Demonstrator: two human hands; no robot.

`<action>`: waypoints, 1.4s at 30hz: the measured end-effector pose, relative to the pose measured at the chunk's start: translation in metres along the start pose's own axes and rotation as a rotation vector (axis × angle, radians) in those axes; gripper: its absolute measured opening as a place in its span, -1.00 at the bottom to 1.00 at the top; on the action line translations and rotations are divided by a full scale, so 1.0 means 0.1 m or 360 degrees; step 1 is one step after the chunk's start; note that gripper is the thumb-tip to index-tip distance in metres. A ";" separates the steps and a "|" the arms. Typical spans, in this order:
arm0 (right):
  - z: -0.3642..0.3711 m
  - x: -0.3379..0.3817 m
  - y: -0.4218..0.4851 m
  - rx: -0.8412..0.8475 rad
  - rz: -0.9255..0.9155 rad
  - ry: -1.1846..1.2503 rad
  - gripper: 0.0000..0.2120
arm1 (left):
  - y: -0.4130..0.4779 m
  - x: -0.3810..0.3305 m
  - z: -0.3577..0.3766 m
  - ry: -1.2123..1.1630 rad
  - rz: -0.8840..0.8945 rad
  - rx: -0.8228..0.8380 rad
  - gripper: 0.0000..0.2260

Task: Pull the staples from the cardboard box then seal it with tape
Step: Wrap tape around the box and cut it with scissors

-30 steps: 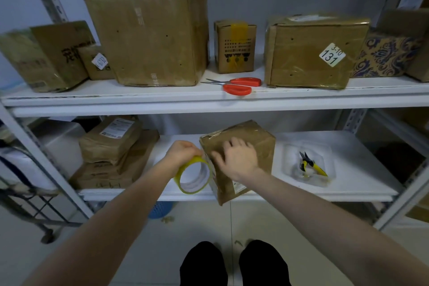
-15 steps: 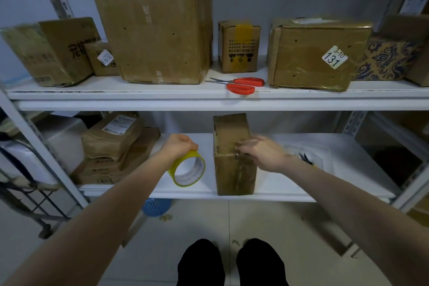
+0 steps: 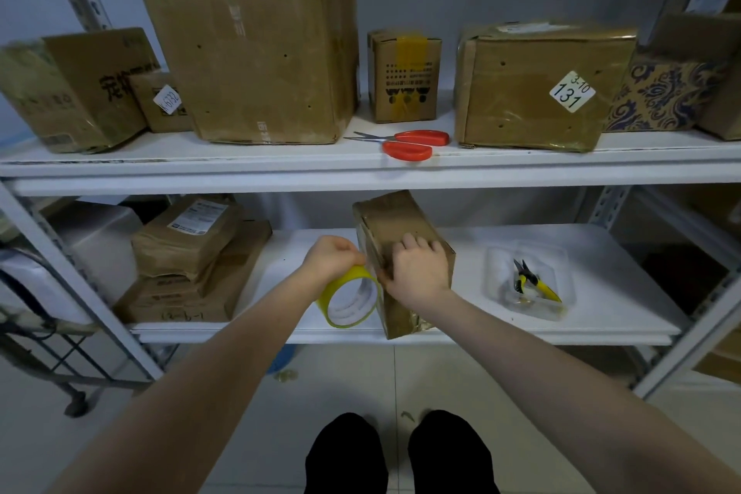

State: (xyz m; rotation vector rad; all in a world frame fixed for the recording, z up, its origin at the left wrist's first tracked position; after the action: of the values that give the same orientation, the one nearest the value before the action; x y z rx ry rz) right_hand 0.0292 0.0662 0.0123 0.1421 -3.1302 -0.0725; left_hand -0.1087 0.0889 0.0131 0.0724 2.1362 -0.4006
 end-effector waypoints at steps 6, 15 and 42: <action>0.00 -0.07 -0.08 -0.0136 -0.0251 0.0050 -0.68 | 0.02 0.04 0.02 -0.0052 0.0026 0.0012 -0.88; 0.03 -0.03 -0.21 0.0114 -0.0710 0.0085 -0.78 | -0.04 -0.12 0.21 -0.0103 0.0113 0.0118 -0.87; 0.20 -0.57 -0.42 0.0121 0.0215 0.1501 -0.70 | -0.36 0.01 0.58 0.0108 0.0047 0.0671 -0.87</action>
State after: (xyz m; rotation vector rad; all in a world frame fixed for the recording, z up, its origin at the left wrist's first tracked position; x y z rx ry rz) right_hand 0.0900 0.0300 -0.0095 -0.0346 -2.1919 0.0910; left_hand -0.0702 0.0362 -0.0084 0.3615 2.0819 -0.8352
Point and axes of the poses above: each hand's wrist, its own y-axis towards the middle knuckle, its own z-axis out of the palm, x = y × z, the point moved 10 cm from there along y, towards the middle knuckle, and after that the axes turned 12 degrees about x, right-handed, at the moved point
